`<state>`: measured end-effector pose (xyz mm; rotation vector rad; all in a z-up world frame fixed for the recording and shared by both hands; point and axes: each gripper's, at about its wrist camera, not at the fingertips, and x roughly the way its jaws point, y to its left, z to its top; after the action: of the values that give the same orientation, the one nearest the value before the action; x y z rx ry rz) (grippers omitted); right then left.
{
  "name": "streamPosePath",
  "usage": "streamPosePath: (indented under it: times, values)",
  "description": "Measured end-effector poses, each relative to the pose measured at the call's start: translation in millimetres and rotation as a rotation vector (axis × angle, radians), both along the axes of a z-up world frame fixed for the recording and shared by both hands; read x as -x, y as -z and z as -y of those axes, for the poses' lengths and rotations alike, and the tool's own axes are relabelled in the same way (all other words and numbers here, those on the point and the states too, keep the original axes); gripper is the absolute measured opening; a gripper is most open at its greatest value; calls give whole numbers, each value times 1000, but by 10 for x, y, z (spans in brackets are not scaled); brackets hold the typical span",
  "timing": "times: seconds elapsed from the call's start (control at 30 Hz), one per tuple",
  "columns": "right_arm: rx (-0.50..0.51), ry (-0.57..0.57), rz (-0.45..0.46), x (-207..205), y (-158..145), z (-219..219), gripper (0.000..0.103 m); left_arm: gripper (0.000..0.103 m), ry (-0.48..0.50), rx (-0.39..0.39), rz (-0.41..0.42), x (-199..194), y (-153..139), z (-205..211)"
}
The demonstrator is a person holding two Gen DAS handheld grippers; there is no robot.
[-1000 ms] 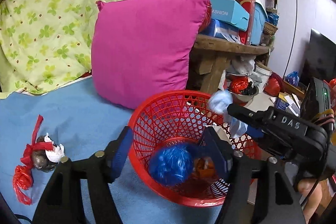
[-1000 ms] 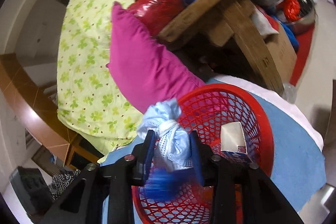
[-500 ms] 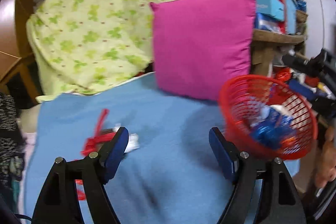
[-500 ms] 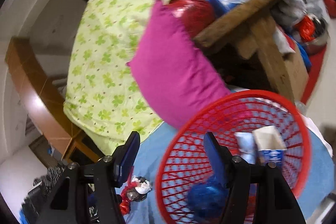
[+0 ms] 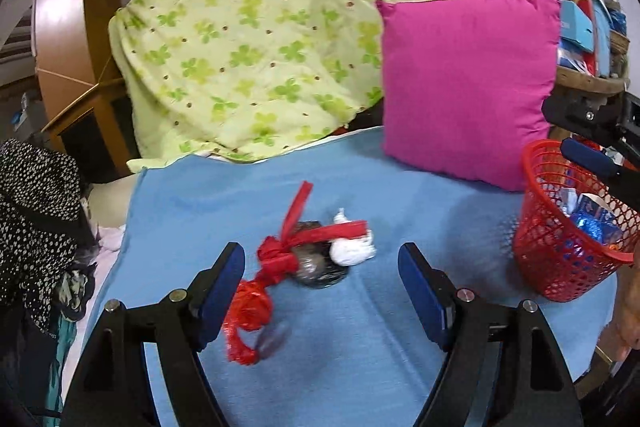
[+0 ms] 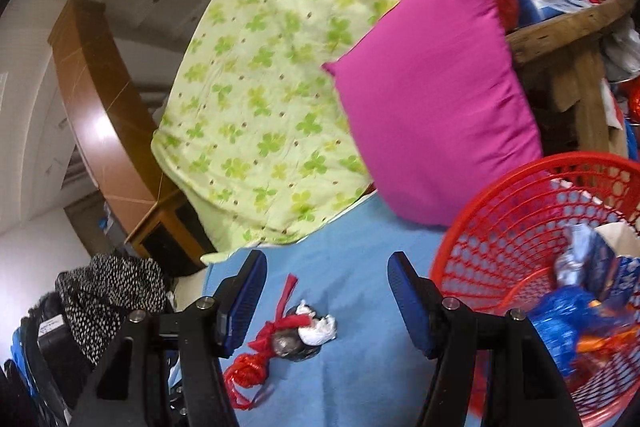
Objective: Collect trash
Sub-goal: 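Move both grippers back over the red bags and dark ball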
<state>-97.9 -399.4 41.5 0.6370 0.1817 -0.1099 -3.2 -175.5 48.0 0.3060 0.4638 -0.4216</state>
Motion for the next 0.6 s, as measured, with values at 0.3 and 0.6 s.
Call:
streamPosePath:
  times: [0.3, 0.6]
  values:
    - [22, -57, -34, -282, 44, -295, 67, 80, -47, 26, 0, -94, -1, -311]
    - [32, -91, -64, -472, 103, -510, 67, 80, -75, 28, 5, -170, 30, -502]
